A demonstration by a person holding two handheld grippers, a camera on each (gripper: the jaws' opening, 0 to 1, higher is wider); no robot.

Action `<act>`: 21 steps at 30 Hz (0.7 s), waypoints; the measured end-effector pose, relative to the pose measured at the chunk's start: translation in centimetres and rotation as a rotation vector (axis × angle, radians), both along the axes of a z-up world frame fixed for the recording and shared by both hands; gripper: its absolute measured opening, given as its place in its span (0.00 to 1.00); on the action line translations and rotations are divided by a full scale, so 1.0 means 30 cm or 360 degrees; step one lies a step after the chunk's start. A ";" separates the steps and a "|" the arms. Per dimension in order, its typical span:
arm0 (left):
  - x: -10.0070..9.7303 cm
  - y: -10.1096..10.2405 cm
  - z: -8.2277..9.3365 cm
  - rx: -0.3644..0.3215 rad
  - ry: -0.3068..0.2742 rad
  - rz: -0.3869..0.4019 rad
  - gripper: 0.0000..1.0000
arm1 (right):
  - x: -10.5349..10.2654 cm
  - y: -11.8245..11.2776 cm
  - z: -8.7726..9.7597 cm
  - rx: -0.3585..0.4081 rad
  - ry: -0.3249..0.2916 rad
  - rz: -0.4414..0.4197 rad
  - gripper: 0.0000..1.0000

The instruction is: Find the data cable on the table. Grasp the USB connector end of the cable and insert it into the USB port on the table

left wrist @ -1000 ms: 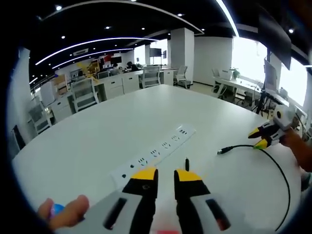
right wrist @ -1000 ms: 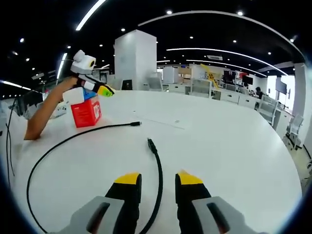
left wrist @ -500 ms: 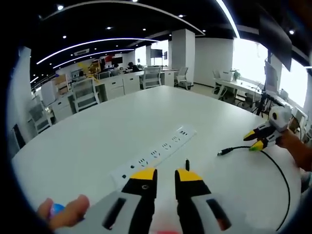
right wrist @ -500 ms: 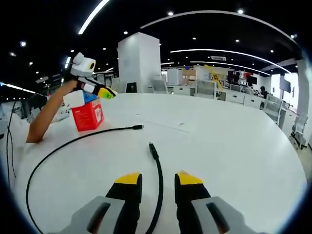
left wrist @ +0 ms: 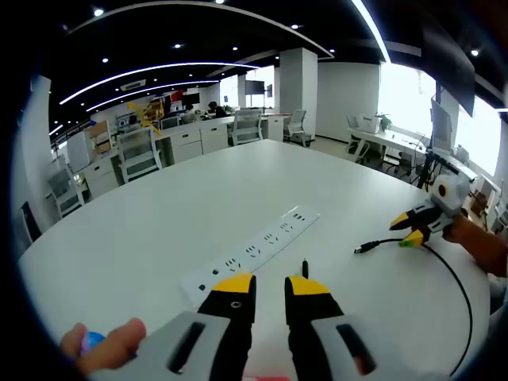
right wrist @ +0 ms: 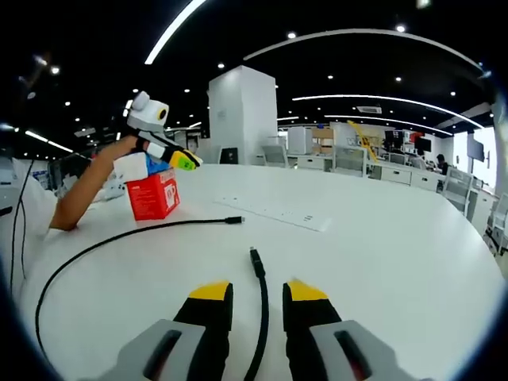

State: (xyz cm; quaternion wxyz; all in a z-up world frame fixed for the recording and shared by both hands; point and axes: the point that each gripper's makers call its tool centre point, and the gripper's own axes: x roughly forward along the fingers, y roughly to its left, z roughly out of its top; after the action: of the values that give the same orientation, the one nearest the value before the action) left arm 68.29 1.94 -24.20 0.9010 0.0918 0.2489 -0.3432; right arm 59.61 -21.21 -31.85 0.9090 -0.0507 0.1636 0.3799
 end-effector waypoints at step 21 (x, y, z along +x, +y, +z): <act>-0.001 0.001 0.003 -0.0011 -0.0009 -0.0005 0.16 | 0.044 0.056 -0.024 0.0073 0.0049 0.0075 0.25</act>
State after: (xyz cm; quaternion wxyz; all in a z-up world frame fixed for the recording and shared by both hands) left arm 68.26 1.97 -24.09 0.9015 0.0901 0.2451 -0.3451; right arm 60.94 -19.54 -32.57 0.8982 -0.0278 0.1676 0.4055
